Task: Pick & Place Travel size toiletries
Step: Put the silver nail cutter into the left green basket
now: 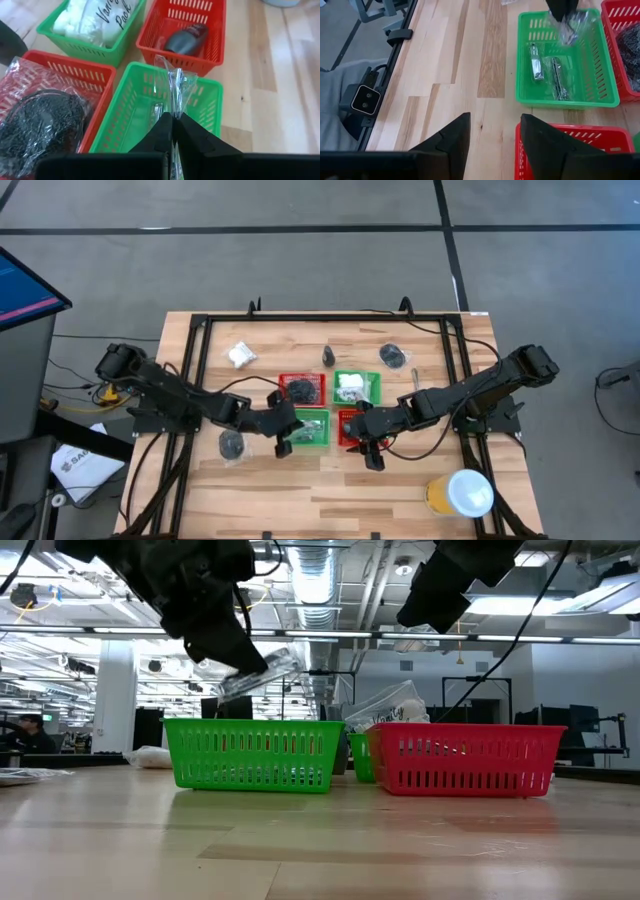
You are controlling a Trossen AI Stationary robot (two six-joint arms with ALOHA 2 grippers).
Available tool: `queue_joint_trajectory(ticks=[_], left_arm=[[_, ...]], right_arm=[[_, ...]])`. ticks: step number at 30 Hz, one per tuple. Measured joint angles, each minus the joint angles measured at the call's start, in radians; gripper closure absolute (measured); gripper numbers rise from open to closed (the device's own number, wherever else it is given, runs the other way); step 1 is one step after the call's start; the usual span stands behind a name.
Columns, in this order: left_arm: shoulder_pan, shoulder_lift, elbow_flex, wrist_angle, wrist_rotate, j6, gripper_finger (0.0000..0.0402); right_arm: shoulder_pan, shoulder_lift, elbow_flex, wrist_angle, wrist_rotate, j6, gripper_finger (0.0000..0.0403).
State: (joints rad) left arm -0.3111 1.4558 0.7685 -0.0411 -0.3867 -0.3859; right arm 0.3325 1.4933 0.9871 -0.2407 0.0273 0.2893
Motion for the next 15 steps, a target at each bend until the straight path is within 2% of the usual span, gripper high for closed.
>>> queue_joint_trajectory(ticks=[11,15], left_arm=[[0.023,0.026,0.000,0.010,0.000,0.007,0.0394],[0.026,0.026,0.000,0.010,-0.008,0.007,0.0374]], right_arm=[[0.000,0.000,0.000,0.003,0.000,0.000,0.0239],[0.000,0.000,0.000,0.003,0.000,0.000,0.0239]])
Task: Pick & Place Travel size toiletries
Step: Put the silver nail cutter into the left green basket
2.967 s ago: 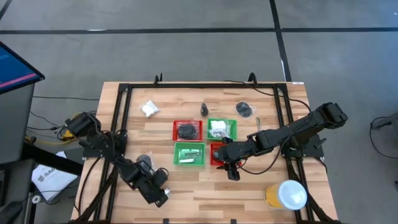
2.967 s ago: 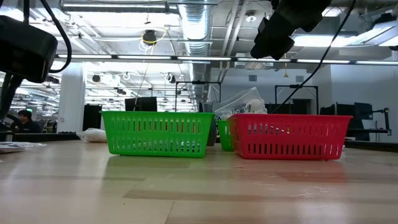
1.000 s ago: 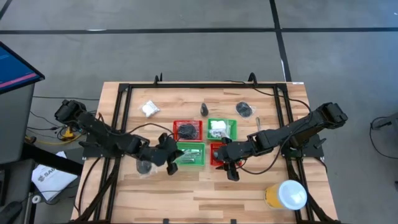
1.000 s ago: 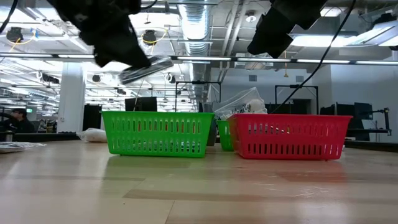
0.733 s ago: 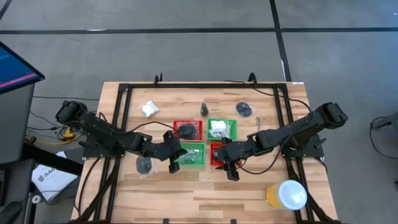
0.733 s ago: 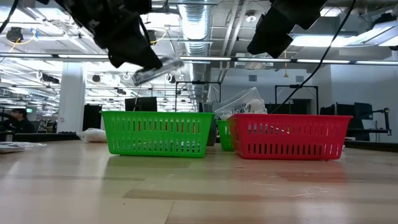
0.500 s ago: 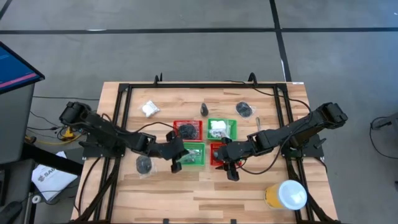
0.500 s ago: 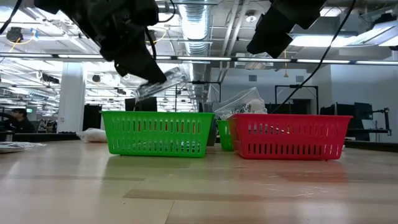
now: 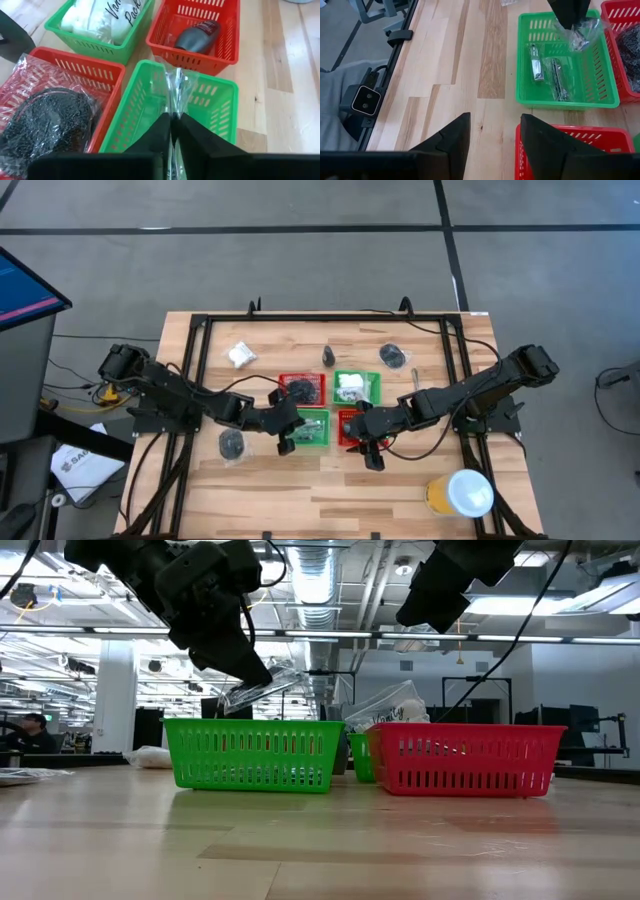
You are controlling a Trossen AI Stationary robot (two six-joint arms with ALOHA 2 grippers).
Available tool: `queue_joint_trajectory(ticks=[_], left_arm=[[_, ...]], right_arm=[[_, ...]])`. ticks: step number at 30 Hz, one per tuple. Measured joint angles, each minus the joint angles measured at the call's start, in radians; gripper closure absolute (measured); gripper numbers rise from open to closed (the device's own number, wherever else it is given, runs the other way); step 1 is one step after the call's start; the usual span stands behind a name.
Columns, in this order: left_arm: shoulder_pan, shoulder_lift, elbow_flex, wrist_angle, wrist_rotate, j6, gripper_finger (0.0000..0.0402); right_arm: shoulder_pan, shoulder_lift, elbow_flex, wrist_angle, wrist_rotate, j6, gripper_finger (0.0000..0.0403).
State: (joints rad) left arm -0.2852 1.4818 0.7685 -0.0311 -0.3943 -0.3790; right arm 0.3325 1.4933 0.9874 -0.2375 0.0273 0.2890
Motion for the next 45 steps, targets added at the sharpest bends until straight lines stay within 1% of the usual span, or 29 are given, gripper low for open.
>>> queue_joint_trajectory(ticks=[7,12,15,19,22,26,29,33,37,41,45], left_arm=[[0.026,0.000,0.000,0.001,-0.001,-0.001,0.0316],[0.044,0.000,0.000,0.008,-0.005,-0.003,0.0294],[0.045,0.000,0.000,0.015,-0.007,-0.003,0.0293],[0.044,0.000,0.000,0.031,-0.006,-0.003,0.0297],[0.044,0.000,0.000,0.049,-0.006,-0.003,0.0297],[0.044,-0.004,0.000,0.058,-0.006,-0.003,0.0298],[0.044,-0.004,0.000,0.059,-0.006,-0.003,0.0298],[0.051,-0.004,0.000,0.063,-0.005,0.000,0.0298],[0.057,-0.004,0.000,0.066,-0.005,0.004,0.0298],[0.064,-0.004,0.000,0.072,-0.005,0.037,0.0298],[0.069,-0.004,0.000,0.080,-0.003,0.061,0.0298]], right_arm=[[0.000,0.000,0.000,0.000,0.000,0.000,0.0239],[0.000,0.000,0.000,0.000,0.001,0.003,0.0239],[0.000,0.000,0.000,-0.001,0.033,0.034,0.0239],[-0.008,0.000,0.000,-0.006,0.146,0.078,0.0239],[-0.032,0.000,0.000,-0.047,0.232,0.117,0.0239],[-0.075,0.000,0.000,-0.124,0.292,0.142,0.0240],[-0.114,0.000,0.000,-0.149,0.303,0.184,0.0244],[-0.170,-0.015,0.000,-0.168,0.306,0.197,0.0258],[-0.229,-0.070,0.002,-0.215,0.315,0.210,0.0278],[-0.293,-0.125,0.001,-0.320,0.315,0.240,0.0291],[-0.346,-0.159,0.001,-0.472,0.315,0.295,0.0295]])
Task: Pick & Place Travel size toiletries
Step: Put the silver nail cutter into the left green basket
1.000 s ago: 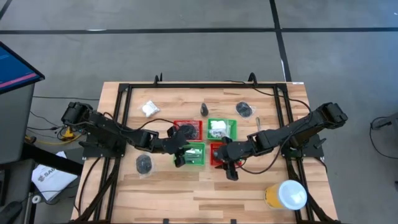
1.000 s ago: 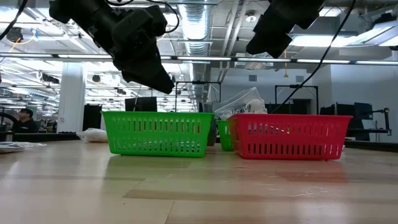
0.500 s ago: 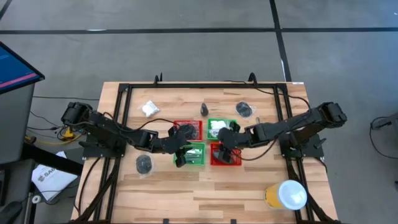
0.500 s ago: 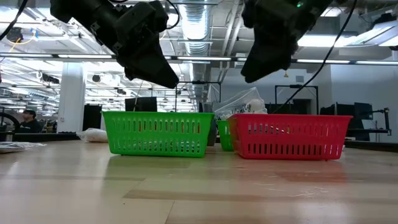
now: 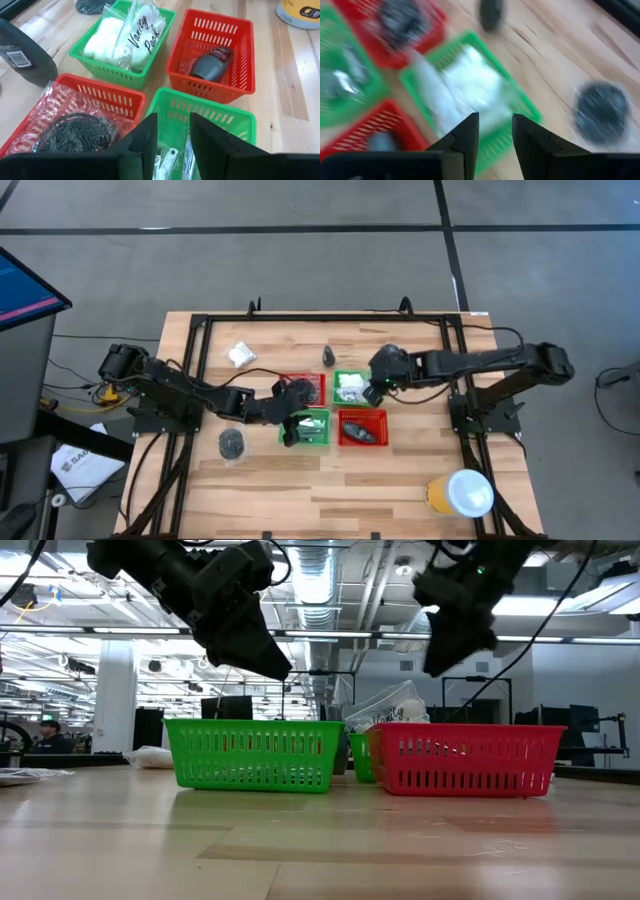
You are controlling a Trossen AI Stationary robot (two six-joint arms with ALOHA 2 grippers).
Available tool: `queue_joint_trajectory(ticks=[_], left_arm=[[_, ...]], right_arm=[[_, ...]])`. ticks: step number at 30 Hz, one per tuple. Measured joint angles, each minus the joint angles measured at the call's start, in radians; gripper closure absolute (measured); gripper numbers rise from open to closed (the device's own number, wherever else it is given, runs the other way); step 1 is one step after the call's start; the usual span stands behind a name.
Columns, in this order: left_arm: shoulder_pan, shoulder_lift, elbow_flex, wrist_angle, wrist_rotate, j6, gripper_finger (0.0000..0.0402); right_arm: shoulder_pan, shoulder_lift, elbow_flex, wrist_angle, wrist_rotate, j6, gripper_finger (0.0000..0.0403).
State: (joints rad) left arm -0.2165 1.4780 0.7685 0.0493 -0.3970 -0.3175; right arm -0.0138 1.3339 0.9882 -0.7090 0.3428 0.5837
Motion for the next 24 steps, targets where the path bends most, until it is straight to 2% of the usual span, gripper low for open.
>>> queue_joint_trajectory(ticks=[12,18,24], left_arm=[[0.000,-0.034,-0.001,0.012,0.005,0.003,0.0298],[0.000,-0.041,0.000,0.021,0.005,0.003,0.0298],[-0.001,-0.041,0.000,0.020,0.005,0.003,0.0298]], right_arm=[[-0.077,-0.003,-0.002,-0.348,-0.001,0.185,0.0295],[-0.150,-0.003,-0.032,-0.350,-0.001,0.203,0.0295],[-0.257,-0.002,-0.131,-0.342,-0.028,0.199,0.0295]])
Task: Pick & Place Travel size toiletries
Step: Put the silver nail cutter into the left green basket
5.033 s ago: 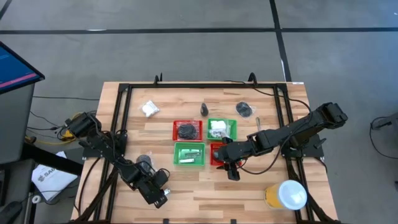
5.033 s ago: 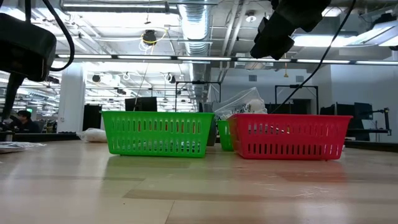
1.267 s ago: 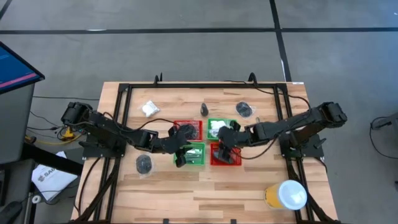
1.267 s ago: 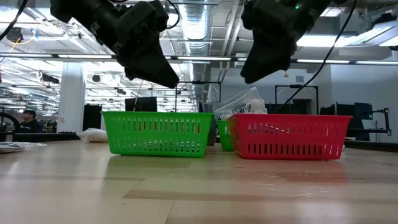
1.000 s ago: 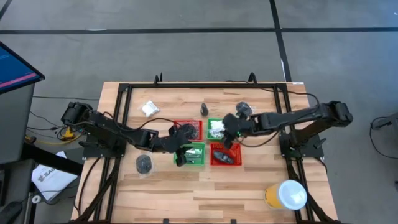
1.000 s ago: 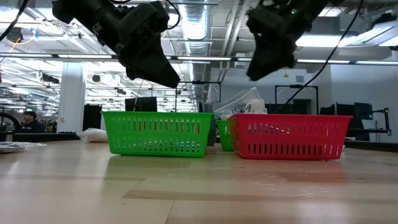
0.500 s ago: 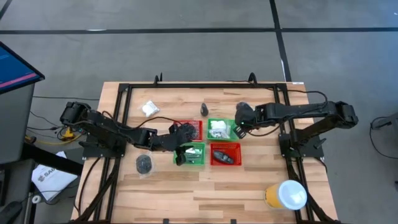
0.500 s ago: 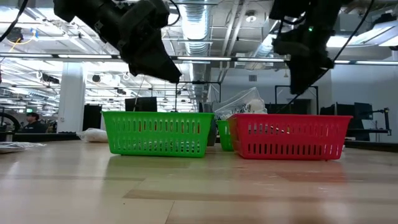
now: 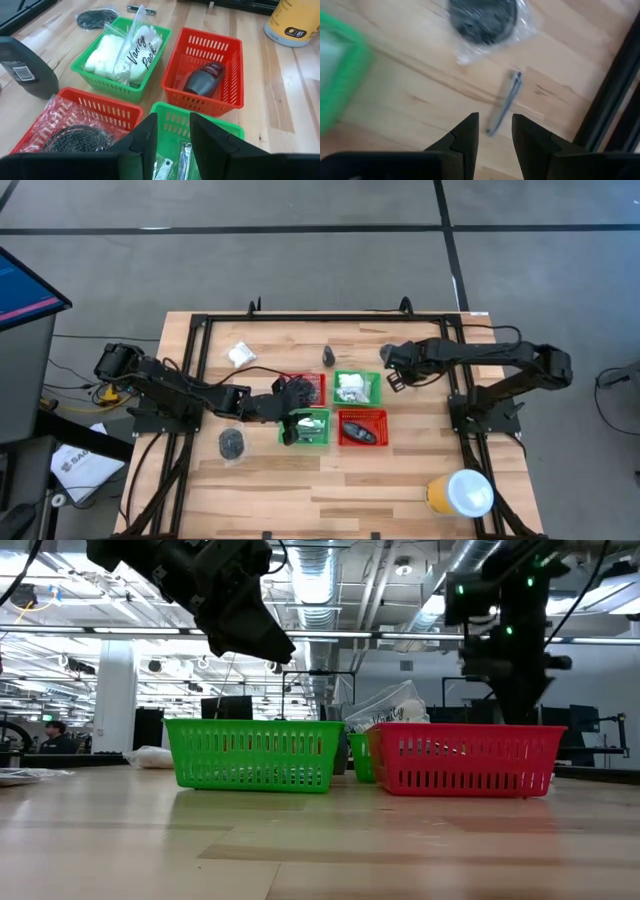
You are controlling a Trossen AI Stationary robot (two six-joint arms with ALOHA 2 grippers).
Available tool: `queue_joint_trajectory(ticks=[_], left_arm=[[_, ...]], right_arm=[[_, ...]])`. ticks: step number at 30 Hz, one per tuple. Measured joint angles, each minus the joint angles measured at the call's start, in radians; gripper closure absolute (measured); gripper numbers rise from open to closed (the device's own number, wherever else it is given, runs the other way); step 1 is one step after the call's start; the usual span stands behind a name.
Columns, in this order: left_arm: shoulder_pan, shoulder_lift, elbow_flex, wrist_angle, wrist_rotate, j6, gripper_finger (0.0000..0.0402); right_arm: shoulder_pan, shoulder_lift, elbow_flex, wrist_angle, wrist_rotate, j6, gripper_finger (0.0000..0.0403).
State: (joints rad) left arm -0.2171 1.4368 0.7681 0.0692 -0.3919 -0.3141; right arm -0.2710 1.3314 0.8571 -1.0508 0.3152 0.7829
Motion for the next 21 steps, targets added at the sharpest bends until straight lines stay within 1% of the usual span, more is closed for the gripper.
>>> queue_joint_trajectory(ticks=[3,7,12,17,21], left_arm=[[0.000,0.000,0.000,0.000,0.000,0.000,0.0298],[0.000,0.000,0.000,0.000,0.000,0.000,0.0298],[0.000,0.000,0.000,0.000,0.000,0.000,0.0298],[0.000,0.000,0.000,0.000,0.000,0.000,0.0298],[0.000,0.000,0.000,0.000,0.000,0.000,0.0298]], right_arm=[[-0.040,-0.003,-0.050,0.026,-0.009,-0.016,0.0296],[-0.096,-0.004,-0.105,0.109,-0.039,-0.058,0.0296],[-0.173,-0.004,-0.161,0.189,-0.113,-0.097,0.0296],[-0.208,-0.004,-0.205,0.220,-0.125,-0.103,0.0296],[-0.227,-0.004,-0.247,0.281,-0.136,-0.107,0.0295]])
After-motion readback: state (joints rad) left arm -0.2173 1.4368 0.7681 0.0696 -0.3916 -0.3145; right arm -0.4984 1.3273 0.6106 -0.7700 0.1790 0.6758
